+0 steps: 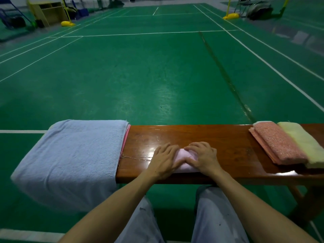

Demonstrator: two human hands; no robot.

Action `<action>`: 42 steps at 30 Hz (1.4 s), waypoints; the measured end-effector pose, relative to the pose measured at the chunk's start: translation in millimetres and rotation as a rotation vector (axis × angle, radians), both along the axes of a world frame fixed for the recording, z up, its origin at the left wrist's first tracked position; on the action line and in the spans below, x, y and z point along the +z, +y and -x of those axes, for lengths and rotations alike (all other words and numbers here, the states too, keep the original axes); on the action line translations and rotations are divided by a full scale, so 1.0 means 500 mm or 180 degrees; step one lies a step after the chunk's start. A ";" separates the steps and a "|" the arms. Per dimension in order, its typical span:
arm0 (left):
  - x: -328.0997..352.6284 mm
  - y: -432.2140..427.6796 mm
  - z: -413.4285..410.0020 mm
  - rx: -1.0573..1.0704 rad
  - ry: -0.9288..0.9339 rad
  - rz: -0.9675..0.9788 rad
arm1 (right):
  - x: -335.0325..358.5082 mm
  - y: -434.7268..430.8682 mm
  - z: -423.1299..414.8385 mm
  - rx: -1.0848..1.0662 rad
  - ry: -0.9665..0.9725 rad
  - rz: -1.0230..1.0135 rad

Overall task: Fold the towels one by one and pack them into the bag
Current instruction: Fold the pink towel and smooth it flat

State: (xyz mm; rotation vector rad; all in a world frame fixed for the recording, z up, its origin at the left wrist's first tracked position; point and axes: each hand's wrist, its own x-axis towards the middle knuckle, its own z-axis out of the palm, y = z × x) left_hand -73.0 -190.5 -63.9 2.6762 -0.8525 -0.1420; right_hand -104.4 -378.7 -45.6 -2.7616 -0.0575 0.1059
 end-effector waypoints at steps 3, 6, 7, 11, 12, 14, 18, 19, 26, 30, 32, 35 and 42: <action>-0.011 0.020 0.002 -0.0030 -0.0004 0.0003 | -0.027 -0.027 0.019 0.0056 0.0132 -0.0126; -0.017 0.041 -0.002 0.0081 0.0286 0.0108 | -0.034 -0.040 0.029 0.0149 0.0223 -0.0115; -0.017 0.048 -0.001 0.0049 0.0337 0.0099 | -0.031 -0.041 0.029 0.0191 0.0261 -0.0108; -0.008 0.061 -0.004 -0.0067 0.0555 0.0185 | -0.025 -0.051 0.030 0.0346 0.0398 0.0027; -0.005 0.066 -0.007 -0.0096 0.0582 0.0206 | -0.023 -0.058 0.032 0.0367 0.0420 0.0077; -0.001 0.083 -0.016 -0.0195 0.0652 0.0175 | -0.021 -0.069 0.038 0.0362 0.0460 0.0177; 0.004 0.099 -0.041 -0.0337 0.0636 -0.0237 | -0.021 -0.068 0.053 0.0187 0.0330 0.0315; 0.005 0.099 -0.050 -0.0320 0.0532 -0.0377 | -0.022 -0.064 0.057 0.0137 0.0266 0.0333; 0.044 0.009 -0.144 -0.0435 -0.0389 -0.0825 | -0.035 -0.070 0.069 -0.0617 -0.0325 0.0366; 0.050 -0.090 -0.191 -0.0831 -0.1004 -0.0651 | -0.057 -0.088 0.062 -0.1038 -0.0664 0.0216; 0.050 -0.139 -0.205 -0.1026 -0.1118 -0.0384 | -0.065 -0.102 0.056 -0.1162 -0.0863 0.0317; 0.057 -0.218 -0.216 -0.1030 -0.0648 -0.0093 | -0.067 -0.138 0.050 -0.1496 -0.0980 0.0402; 0.044 -0.367 -0.213 -0.1178 -0.0300 0.0305 | -0.069 -0.237 0.067 -0.1998 -0.1018 0.0540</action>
